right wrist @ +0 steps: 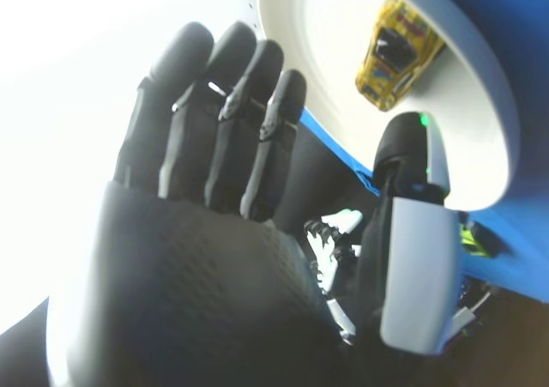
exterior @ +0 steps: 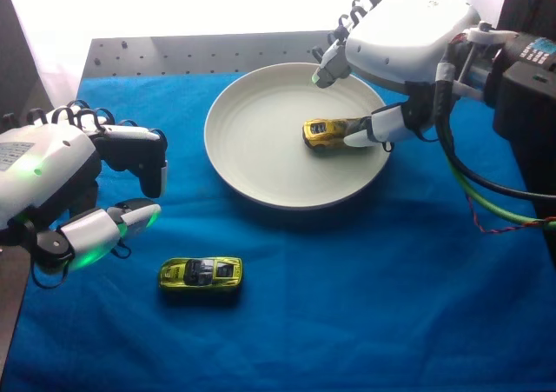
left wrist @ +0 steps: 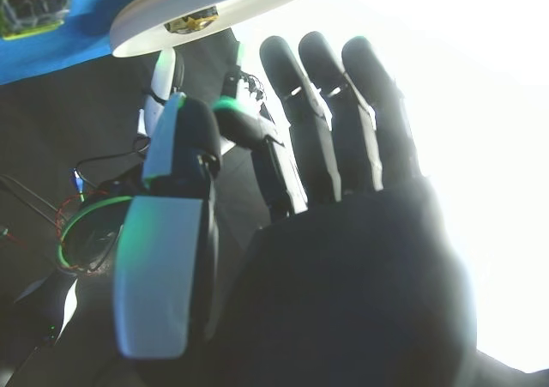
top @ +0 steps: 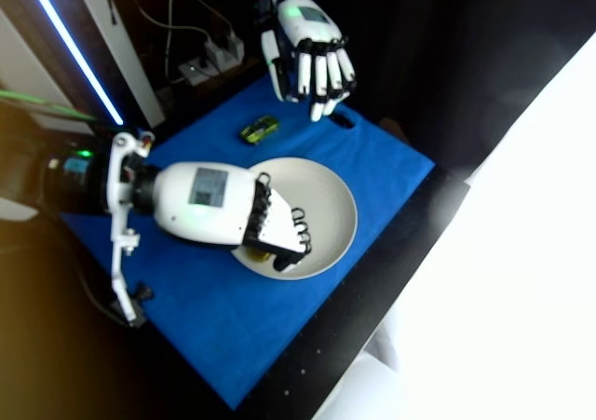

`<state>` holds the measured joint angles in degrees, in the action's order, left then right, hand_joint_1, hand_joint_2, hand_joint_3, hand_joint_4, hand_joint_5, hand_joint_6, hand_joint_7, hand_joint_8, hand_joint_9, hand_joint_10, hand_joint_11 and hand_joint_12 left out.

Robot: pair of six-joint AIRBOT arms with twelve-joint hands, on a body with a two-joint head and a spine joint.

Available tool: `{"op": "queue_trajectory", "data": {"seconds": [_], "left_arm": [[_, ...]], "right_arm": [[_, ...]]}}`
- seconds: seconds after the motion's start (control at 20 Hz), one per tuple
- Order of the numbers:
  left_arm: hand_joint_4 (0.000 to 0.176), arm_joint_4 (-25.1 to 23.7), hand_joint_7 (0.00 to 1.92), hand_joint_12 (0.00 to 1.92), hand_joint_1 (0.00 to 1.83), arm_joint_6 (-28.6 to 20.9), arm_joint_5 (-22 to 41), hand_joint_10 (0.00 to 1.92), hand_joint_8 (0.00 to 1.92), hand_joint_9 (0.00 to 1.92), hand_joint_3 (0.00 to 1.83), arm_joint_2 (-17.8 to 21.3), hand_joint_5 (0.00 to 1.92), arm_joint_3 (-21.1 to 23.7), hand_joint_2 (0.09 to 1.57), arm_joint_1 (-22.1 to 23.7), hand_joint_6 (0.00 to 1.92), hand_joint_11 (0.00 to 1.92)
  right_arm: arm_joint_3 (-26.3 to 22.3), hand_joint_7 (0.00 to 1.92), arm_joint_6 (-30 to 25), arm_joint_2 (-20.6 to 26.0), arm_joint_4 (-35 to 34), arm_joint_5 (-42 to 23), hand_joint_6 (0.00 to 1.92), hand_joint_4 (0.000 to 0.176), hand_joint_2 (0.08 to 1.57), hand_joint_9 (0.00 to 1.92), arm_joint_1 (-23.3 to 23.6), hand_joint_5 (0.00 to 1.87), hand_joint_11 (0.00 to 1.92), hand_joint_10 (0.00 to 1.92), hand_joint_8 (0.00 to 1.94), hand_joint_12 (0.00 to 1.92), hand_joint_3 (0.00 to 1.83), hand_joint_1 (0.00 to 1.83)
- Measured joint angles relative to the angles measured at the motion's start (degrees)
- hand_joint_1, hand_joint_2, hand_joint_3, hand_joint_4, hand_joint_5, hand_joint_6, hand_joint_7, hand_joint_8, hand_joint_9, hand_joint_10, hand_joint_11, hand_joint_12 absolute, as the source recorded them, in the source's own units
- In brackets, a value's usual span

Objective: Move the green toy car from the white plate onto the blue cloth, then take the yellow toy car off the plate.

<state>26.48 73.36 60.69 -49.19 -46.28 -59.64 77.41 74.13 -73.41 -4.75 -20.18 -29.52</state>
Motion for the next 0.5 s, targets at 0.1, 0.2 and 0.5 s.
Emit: {"op": "queue_trajectory", "data": {"seconds": [0.1, 0.2, 0.5], "left_arm": [[0.176, 0.02, 0.63, 1.72, 0.83, 0.00, 0.02, 1.09, 0.53, 0.36, 0.00, 0.00, 0.65, 0.00, 1.29, 0.00, 1.47, 0.13], [0.176, 0.00, 0.66, 1.71, 0.84, 0.00, 0.02, 1.08, 0.47, 0.38, 0.00, 0.00, 0.66, 0.07, 1.28, 0.00, 1.44, 0.15], [0.176, 0.13, 0.71, 1.65, 0.82, -0.02, 0.09, 1.01, 0.35, 0.40, 0.00, 0.00, 0.64, 0.28, 1.29, 0.00, 1.47, 0.16]], "right_arm": [[0.44, 0.63, 0.02, -0.48, 0.00, 0.50, 0.00, 0.000, 0.99, 0.53, -0.02, 0.78, 0.41, 1.18, 0.71, 1.73, 0.00, 0.92], [0.63, 0.62, 0.00, -0.74, -0.09, 0.79, 0.01, 0.000, 0.99, 0.53, -0.02, 0.79, 0.41, 1.25, 0.76, 1.77, 0.00, 0.95], [1.57, 0.60, 0.02, -1.75, -0.17, 1.31, 0.01, 0.000, 0.98, 0.52, -0.02, 0.83, 0.44, 1.33, 0.87, 1.81, 0.00, 0.97]]}}
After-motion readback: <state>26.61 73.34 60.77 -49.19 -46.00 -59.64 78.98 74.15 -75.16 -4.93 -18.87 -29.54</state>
